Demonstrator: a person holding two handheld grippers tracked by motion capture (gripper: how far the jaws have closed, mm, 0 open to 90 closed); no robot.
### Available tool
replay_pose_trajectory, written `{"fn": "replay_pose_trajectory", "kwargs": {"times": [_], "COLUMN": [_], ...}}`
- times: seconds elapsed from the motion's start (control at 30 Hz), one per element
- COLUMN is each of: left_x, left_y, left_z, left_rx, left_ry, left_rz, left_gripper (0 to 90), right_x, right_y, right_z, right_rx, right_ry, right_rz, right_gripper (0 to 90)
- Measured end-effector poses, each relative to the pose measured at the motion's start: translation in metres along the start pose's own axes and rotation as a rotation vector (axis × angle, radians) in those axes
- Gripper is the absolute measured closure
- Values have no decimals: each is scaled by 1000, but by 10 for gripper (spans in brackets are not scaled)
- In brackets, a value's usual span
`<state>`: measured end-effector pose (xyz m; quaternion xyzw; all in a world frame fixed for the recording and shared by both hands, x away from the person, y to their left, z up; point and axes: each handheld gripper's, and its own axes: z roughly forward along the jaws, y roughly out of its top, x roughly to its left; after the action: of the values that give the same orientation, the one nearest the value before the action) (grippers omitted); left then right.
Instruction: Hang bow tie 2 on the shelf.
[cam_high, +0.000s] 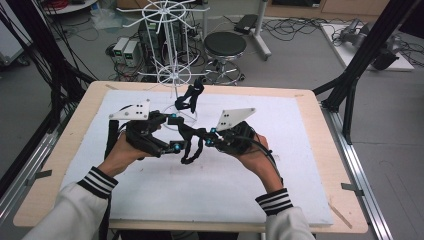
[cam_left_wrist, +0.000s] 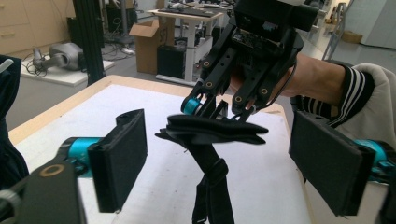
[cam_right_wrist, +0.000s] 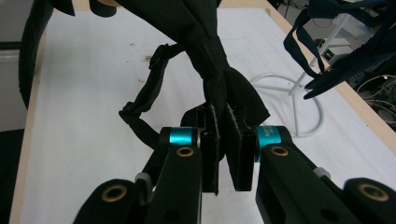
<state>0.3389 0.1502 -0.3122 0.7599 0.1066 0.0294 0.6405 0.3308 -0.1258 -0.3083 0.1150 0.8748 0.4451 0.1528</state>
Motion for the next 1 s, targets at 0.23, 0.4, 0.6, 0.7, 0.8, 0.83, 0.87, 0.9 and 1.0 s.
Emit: {"fn": "replay_pose_trajectory", "kwargs": {"times": [0.23,0.4,0.6,0.7,0.8,0.83,0.87,0.9,1.0], "left_x": [-1,-1,-3,-2,-1,-1,-1,0,0], "left_y": [1,1,2,2,2,2,2,2,2], "left_z": [-1,0,-2,-3,-4,-4,-4,-4,-4], "left_rx": [6,20,28,25,30,28,26,26,16], "left_ry": [4,17,41,42,46,46,47,48,44], "left_rz": [-16,-30,-38,-51,-53,-51,-49,-48,-52], "left_gripper": [350,404,478,504,525,528,533,537,549], "right_x": [1,4,4,4,4,4,4,4,4], "right_y": [2,3,2,3,3,3,3,3,3], "right_z": [0,1,1,1,2,2,2,3,3], "right_rx": [-10,-2,-7,-7,-9,-11,-13,-11,-7], "right_ry": [-5,-13,-20,-21,-28,-25,-21,-21,-13], "right_rz": [-11,-29,-29,-37,-48,-48,-52,-50,-57], "right_gripper": [848,848,849,848,848,848,848,848,849]}}
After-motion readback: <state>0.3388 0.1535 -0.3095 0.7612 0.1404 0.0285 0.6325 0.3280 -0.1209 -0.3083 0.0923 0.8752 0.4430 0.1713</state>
